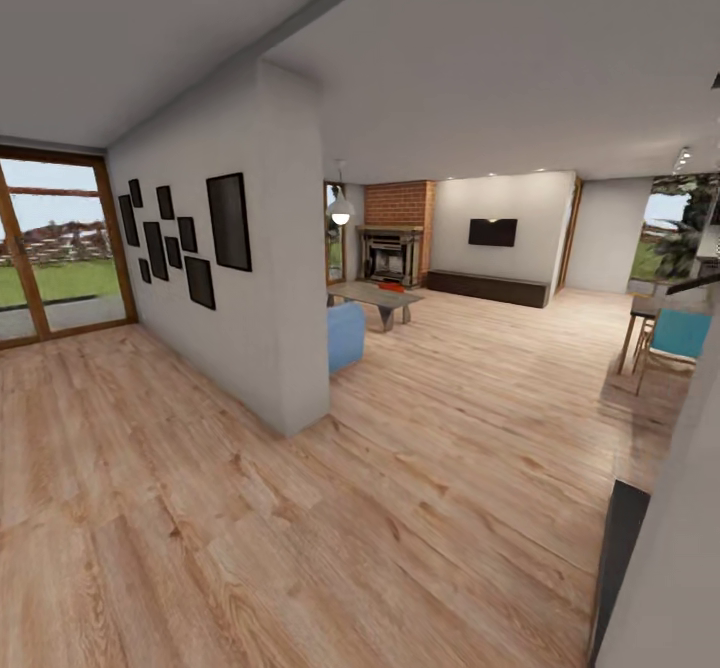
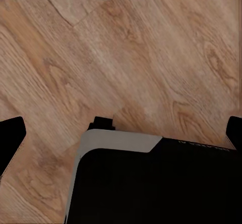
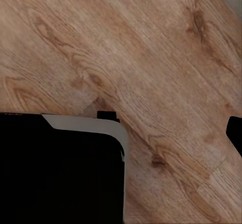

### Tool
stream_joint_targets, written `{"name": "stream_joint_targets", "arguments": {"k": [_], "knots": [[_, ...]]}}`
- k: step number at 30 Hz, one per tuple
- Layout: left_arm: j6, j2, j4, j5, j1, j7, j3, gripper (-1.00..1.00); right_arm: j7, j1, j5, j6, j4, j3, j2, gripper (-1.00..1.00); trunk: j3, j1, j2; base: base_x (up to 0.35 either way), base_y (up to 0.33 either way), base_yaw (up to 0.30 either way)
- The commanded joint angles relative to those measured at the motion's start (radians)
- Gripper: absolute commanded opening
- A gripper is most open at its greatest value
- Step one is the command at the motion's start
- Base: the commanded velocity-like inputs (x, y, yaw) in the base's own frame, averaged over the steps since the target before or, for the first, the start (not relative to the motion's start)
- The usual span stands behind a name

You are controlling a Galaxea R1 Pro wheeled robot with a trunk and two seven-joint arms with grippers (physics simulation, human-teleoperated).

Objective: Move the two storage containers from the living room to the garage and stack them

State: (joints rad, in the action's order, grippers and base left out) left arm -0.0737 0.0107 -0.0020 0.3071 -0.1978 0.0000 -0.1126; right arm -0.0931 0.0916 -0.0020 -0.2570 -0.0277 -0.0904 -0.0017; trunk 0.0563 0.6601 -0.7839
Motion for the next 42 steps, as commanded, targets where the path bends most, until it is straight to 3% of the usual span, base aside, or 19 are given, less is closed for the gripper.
{"name": "stream_joint_targets", "arguments": {"k": [1, 14, 30, 42], "knots": [[-0.003, 0.0, 0.001, 0.009, -0.001, 0.0, -0.009, 1.0, -0.005, 0.001, 0.0, -0.005, -0.003, -0.009, 0.001, 1.0, 0.002, 0.001, -0.001, 0.322, 0.06, -0.145], [-0.003, 0.0, 0.001, 0.009, 0.0, 0.0, -0.009, 1.0, -0.005, 0.002, 0.004, -0.005, -0.003, -0.013, 0.002, 1.0, 0.002, 0.001, -0.001, 0.322, 0.136, -0.223], [-0.003, 0.0, 0.001, 0.009, 0.0, 0.0, -0.009, 1.0, -0.005, 0.002, 0.005, -0.005, -0.003, -0.014, -0.001, 1.0, 0.002, 0.001, -0.001, 0.322, 0.159, -0.041], [-0.003, 0.0, 0.001, 0.009, 0.0, 0.0, -0.009, 1.0, -0.005, 0.002, 0.005, -0.005, -0.003, -0.014, 0.0, 1.0, 0.002, 0.001, -0.001, 0.322, 0.155, -0.217]]}}
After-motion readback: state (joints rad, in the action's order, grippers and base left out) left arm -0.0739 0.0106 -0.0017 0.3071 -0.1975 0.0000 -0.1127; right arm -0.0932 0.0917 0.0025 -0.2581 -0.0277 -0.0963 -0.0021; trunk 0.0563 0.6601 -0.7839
